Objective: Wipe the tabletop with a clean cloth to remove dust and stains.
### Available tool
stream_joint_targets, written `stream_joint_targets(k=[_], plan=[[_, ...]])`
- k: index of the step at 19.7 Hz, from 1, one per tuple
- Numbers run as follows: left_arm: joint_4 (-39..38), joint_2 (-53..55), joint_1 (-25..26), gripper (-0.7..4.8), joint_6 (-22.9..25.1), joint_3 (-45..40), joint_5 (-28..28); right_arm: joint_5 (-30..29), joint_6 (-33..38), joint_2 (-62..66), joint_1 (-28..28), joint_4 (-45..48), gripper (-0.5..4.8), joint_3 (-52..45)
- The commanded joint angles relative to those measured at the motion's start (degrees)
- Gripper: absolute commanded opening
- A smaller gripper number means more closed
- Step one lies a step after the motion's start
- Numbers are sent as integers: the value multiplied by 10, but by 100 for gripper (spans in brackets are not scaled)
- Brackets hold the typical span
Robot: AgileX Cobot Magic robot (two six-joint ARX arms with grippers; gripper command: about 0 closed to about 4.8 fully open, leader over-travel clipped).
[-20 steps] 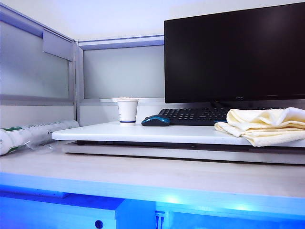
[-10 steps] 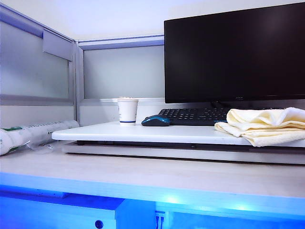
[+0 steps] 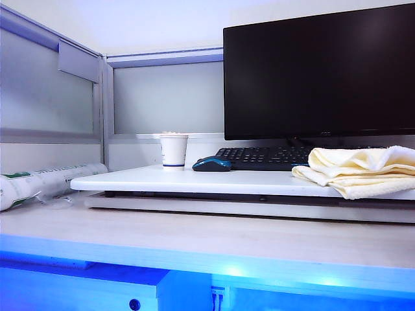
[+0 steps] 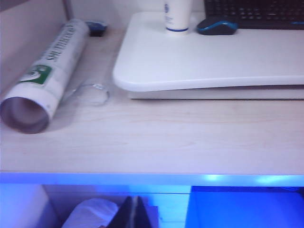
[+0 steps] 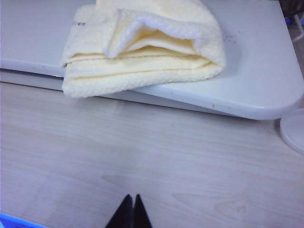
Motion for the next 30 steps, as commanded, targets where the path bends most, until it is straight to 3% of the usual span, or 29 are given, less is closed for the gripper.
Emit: stream_joint_targets(k=[1,4,5,7,8,11,14,20,23,30], plan=[[-12,0,0,-6,-2,0,43,-2,-2,-2,0,18,-8,-2],[-12,0,0,-6,-2,1,82,-4,5,-2,0,24,1,0],[-12,0,0,-6,-2,1,93,-4,22,-2,1,29,24,1],[-12,0,0,-6,-8,1,110,-7,46,-2,1,53,132,2],[-12,0,0,-6,-15,2,113,-15,48,-2,1,67,157,2],[-12,0,0,-6,-25,2,148,-27,48,-2,1,92,167,18],[-12,0,0,-6,-25,2,170,-28,48,-2,1,92,273,42],[-12,0,0,-6,-26,2,189,-28,62,21,1,92,280,99],[-11,0,0,-6,-26,2,212,-31,62,72,1,93,310,137],[-11,0,0,-6,-43,2,243,-40,62,209,1,123,316,219]])
